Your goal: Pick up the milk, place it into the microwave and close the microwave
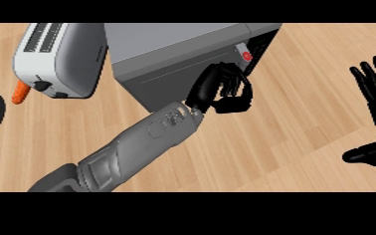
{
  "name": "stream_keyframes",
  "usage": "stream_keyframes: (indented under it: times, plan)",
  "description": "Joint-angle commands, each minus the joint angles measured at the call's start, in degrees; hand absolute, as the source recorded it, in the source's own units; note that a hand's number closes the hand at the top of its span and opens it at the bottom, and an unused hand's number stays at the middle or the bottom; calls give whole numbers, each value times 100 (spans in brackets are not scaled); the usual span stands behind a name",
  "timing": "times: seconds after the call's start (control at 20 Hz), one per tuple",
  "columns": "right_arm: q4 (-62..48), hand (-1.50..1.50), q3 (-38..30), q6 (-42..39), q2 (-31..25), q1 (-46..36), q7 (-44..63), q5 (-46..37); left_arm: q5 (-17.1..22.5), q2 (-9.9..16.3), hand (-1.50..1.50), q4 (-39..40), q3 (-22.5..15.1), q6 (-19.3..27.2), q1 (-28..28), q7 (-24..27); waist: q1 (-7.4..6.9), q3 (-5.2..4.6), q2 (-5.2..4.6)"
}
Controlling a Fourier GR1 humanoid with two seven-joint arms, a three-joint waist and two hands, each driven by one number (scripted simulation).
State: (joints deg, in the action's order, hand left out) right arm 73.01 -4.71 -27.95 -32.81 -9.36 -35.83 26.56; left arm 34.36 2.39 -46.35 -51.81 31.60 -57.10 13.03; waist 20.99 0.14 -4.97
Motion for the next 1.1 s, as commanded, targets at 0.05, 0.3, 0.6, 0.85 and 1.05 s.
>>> stream_keyframes:
  times: [0.05,0.3,0.6,0.85,1.05]
  plan:
    - [114,-150,152,-530,-27,-224,-12,228,133,-227,150,92,85,25,-539,45,141,16,-36]
    - [192,-150,347,-752,-172,-262,255,262,232,-225,150,77,43,161,-612,108,181,18,-29]
    - [749,150,697,-1189,-420,-586,337,110,351,-226,150,119,-48,241,-631,163,183,17,8]
    - [1242,150,993,-1466,-515,-668,491,165,508,-227,150,237,-9,295,-727,111,323,22,21]
    - [1572,150,1140,-1438,-493,-738,634,232,598,-226,150,262,-55,347,-695,135,397,23,5]
